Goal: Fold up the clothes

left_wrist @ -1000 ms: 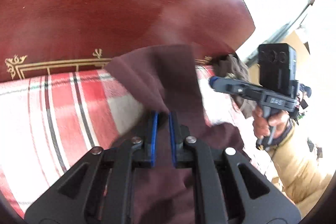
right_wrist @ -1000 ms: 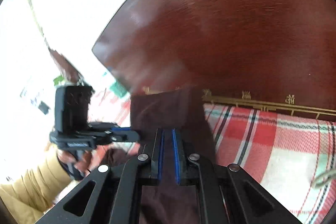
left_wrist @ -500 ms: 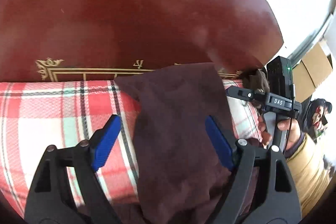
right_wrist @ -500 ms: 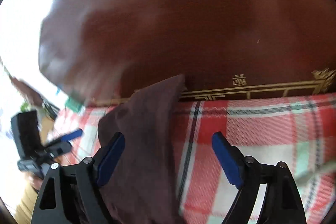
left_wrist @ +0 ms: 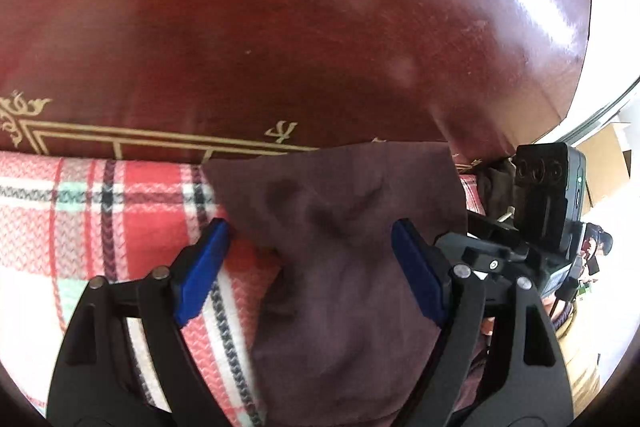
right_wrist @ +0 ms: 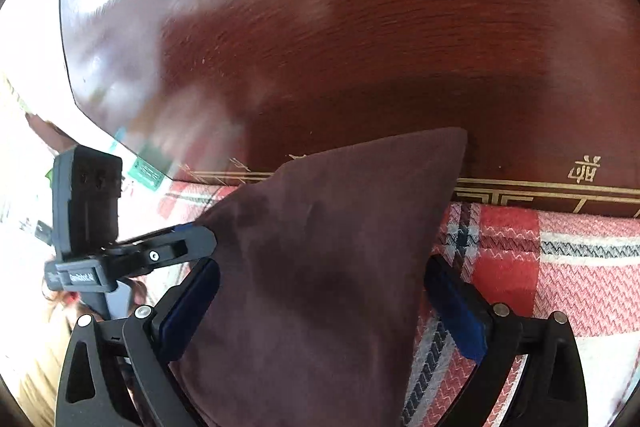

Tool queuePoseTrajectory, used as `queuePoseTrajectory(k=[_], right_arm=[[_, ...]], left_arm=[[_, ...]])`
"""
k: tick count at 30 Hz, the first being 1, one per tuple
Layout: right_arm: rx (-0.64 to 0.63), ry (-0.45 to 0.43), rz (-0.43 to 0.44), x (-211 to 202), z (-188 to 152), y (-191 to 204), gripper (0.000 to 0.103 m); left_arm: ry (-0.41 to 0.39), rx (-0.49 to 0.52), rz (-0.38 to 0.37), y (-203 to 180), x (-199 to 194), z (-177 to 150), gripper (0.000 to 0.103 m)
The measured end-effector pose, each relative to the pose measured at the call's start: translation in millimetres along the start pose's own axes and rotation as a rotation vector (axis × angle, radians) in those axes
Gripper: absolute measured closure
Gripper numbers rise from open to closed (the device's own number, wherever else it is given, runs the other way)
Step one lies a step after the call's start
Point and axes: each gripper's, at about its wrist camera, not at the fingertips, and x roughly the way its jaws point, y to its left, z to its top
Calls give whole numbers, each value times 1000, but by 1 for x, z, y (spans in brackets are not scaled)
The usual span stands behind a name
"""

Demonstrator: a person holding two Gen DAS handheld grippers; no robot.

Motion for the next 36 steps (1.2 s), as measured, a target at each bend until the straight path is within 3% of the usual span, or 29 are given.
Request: queuePoseTrajectory(k=[1, 2, 3, 4, 6, 13, 18, 21, 27, 32, 36], right_arm=[[9, -6, 0, -2, 0, -2, 12], [25, -17, 8, -4, 0, -5, 27], [52, -11, 40, -4, 1, -12, 82], [73, 7, 47, -6, 1, -24, 95], [21, -1, 12, -8, -4, -20, 97], [-90, -100, 105, -60, -12, 6, 98], [-221, -151, 156, -106, -34, 35, 98], [-328, -176, 132, -136, -62, 57, 98], [-470, -197, 56, -171, -128, 85, 96], [-500, -191, 23, -179, -171, 94, 95], [-549, -164, -61, -175, -204, 102, 94]], left_arm=[[4, -6, 4, 1, 1, 1, 30], [11, -2, 5, 0, 3, 0, 44], [19, 6, 5, -1, 4, 0, 78], [27, 15, 4, -3, 5, -1, 93], [42, 32, 4, -6, 7, -2, 96], [-29, 82, -126, -20, -36, -7, 96], [-73, 185, -210, -44, -86, -31, 96], [-85, 248, -225, -55, -117, -58, 96], [-68, 373, -161, -72, -143, -116, 96], [-32, 403, -124, -75, -137, -152, 96], [-18, 410, -79, -79, -128, -178, 96]])
